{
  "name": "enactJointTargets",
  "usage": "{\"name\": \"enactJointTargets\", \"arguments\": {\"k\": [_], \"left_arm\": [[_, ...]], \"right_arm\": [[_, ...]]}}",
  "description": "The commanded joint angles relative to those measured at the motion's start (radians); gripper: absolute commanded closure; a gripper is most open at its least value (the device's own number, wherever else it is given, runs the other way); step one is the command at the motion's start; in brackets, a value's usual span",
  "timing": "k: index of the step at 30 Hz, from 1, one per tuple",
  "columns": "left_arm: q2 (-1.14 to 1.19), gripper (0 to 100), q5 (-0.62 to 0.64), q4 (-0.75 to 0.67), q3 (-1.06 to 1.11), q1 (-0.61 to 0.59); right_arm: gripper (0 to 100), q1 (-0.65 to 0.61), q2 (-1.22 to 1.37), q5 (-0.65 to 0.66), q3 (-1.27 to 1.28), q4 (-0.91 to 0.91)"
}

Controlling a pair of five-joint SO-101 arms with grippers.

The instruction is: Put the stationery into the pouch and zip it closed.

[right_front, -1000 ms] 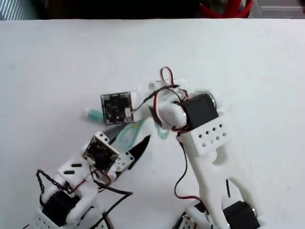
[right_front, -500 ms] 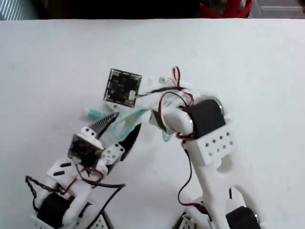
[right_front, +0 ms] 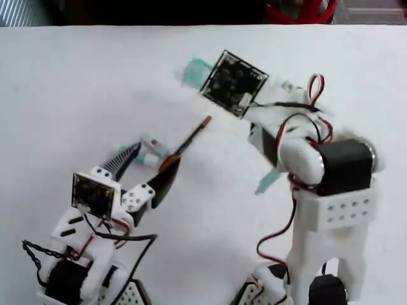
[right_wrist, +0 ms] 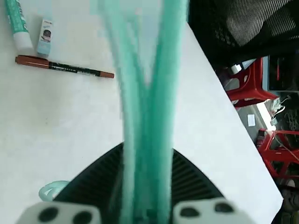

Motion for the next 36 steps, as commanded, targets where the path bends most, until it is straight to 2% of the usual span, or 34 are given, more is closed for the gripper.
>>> {"name": "enactJointTargets", "arguments": {"k": [1, 5, 9, 16, 19, 22, 28, 36], "left_arm": [[-0.002, 72, 0.011, -0.012, -0.023, -0.033], [-0.002, 72, 0.011, -0.012, -0.008, -0.031], [-0.002, 72, 0.008, -0.084, 0.068, -0.031], [-0.002, 72, 0.012, -0.137, 0.112, -0.068], [-0.002, 72, 0.014, -0.164, 0.117, -0.122], [-0.002, 72, 0.014, -0.175, 0.124, -0.137], [-0.002, 72, 0.014, -0.176, 0.158, -0.136], [-0.002, 72, 0.014, -0.241, 0.227, -0.133]], "right_arm": [[98.1, 0.053, 0.008, 0.008, -0.041, 0.001], [98.1, 0.079, 0.002, 0.008, -0.046, 0.002], [98.1, 0.093, 0.004, -0.002, -0.035, 0.004], [98.1, 0.091, 0.039, -0.245, 0.115, -0.007], [98.1, 0.088, 0.035, -0.347, 0.172, -0.062], [98.1, 0.031, 0.024, -0.434, 0.233, -0.133], [98.1, -0.094, 0.013, -0.494, 0.460, -0.286], [98.1, -0.007, -0.147, -0.624, 0.655, -0.407]]}}
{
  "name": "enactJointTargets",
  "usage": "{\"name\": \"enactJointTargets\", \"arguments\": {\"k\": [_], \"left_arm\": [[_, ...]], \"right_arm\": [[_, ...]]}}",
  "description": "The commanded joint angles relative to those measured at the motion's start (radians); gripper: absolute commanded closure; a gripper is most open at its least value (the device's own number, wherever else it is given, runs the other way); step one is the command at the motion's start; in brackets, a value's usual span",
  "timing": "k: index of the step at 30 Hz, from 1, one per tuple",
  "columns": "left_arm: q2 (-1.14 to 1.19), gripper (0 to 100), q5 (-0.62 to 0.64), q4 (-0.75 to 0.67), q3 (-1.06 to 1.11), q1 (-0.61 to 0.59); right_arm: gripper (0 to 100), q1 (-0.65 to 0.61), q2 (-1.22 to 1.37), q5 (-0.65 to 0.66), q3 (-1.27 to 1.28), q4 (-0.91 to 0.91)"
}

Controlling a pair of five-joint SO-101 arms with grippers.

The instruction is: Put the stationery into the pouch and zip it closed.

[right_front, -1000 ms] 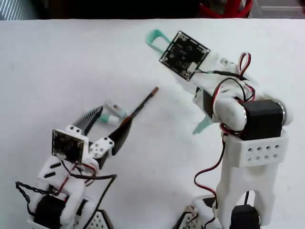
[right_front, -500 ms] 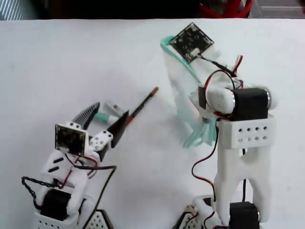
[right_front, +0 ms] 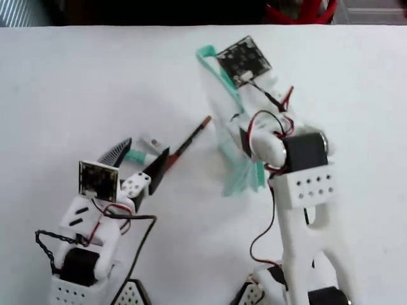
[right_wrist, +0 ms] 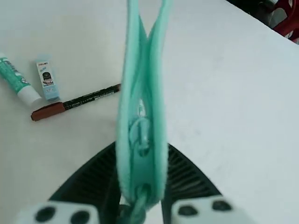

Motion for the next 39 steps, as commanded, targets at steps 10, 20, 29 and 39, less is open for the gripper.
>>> {"name": "enactJointTargets", "arguments": {"k": [10, 20, 29, 39], "left_arm": [[-0.013, 72, 0.014, -0.068, 0.020, -0.001], [-0.013, 72, 0.009, -0.069, 0.018, -0.001], [-0.013, 72, -0.046, -0.063, 0.003, -0.007], [-0.013, 72, -0.043, -0.060, 0.009, -0.002]], "right_arm": [[87.2, 0.002, -0.453, -0.091, 0.588, -0.262], [90.2, 0.008, -0.811, -0.091, 0.895, -0.366], [80.7, 0.013, -0.974, -0.233, 0.967, -0.390], [80.4, 0.013, -1.115, -0.244, 0.961, -0.389]]}}
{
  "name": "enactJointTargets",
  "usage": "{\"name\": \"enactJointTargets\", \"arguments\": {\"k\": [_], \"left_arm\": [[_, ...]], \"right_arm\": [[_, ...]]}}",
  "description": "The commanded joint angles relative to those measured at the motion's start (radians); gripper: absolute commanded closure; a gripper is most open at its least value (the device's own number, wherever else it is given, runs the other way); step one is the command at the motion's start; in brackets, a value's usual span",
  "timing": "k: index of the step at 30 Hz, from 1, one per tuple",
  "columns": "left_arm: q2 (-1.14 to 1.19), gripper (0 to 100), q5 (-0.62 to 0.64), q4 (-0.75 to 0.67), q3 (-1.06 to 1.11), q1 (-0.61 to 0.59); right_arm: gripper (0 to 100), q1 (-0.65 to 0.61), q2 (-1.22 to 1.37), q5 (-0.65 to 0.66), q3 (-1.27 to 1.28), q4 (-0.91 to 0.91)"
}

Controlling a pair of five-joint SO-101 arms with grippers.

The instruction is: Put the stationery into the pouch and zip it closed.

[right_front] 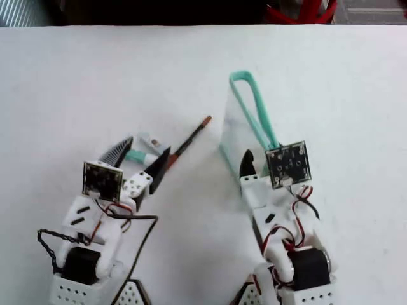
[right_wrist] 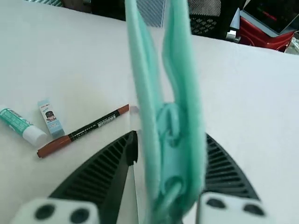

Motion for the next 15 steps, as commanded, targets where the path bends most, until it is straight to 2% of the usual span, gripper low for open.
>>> {"name": "enactJointTargets", "arguments": {"k": [1, 11, 13, 15], "left_arm": [[-0.013, 72, -0.008, -0.021, -0.017, -0.004], [-0.013, 72, -0.015, -0.049, 0.000, -0.012], [-0.010, 72, -0.060, -0.087, 0.025, -0.008], [0.015, 72, -0.098, -0.087, 0.025, -0.005]], "right_arm": [[80.4, 0.007, -0.047, -0.006, -0.012, -0.015], [80.8, 0.005, -0.176, -0.008, 0.037, 0.077], [81.3, 0.005, -0.206, -0.008, 0.083, 0.077], [86.2, 0.007, -0.220, -0.008, 0.106, 0.077]]}}
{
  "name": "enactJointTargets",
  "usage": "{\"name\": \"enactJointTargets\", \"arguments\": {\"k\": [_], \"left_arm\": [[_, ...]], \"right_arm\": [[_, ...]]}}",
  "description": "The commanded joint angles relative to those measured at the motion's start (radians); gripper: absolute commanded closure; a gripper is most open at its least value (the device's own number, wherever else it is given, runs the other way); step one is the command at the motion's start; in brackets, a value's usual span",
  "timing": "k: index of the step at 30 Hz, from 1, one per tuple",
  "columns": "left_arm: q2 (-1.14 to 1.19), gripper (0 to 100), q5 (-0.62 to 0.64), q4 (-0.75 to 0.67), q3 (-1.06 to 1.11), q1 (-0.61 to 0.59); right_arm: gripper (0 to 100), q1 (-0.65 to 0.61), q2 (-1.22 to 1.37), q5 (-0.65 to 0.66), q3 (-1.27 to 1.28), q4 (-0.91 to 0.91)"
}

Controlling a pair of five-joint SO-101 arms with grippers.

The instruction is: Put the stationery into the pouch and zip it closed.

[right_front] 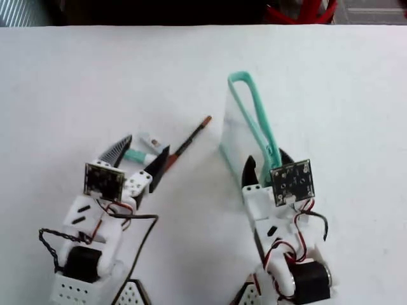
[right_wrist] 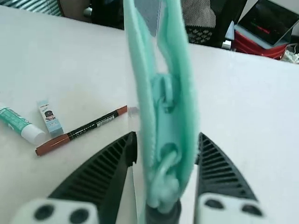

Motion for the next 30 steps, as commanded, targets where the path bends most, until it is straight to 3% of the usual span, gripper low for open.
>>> {"name": "enactJointTargets", "arguments": {"k": [1, 3, 7, 12, 19, 22, 30], "left_arm": [[0.038, 72, -0.069, -0.044, -0.011, 0.001], [0.101, 72, -0.069, -0.048, -0.046, -0.002], [0.358, 72, -0.075, -0.052, -0.198, 0.004], [0.869, 72, -0.071, -0.046, -0.520, 0.010], [1.408, 72, -0.086, -0.018, -0.830, 0.194], [1.612, 72, -0.193, -0.008, -0.990, 0.209], [1.997, 72, -0.212, 0.230, -1.390, 0.136]], "right_arm": [[90.4, 0.005, -0.019, -0.008, 0.014, 0.004], [98.5, 0.005, -0.016, -0.008, 0.021, 0.002], [96.3, 0.005, -0.016, -0.008, 0.066, -0.045], [98.1, 0.019, -0.016, -0.008, 0.109, -0.088], [98.1, 0.191, -0.016, -0.072, 0.112, -0.120], [98.1, 0.211, -0.016, -0.083, 0.112, -0.119], [98.1, 0.166, -0.016, -0.064, 0.133, -0.120]]}}
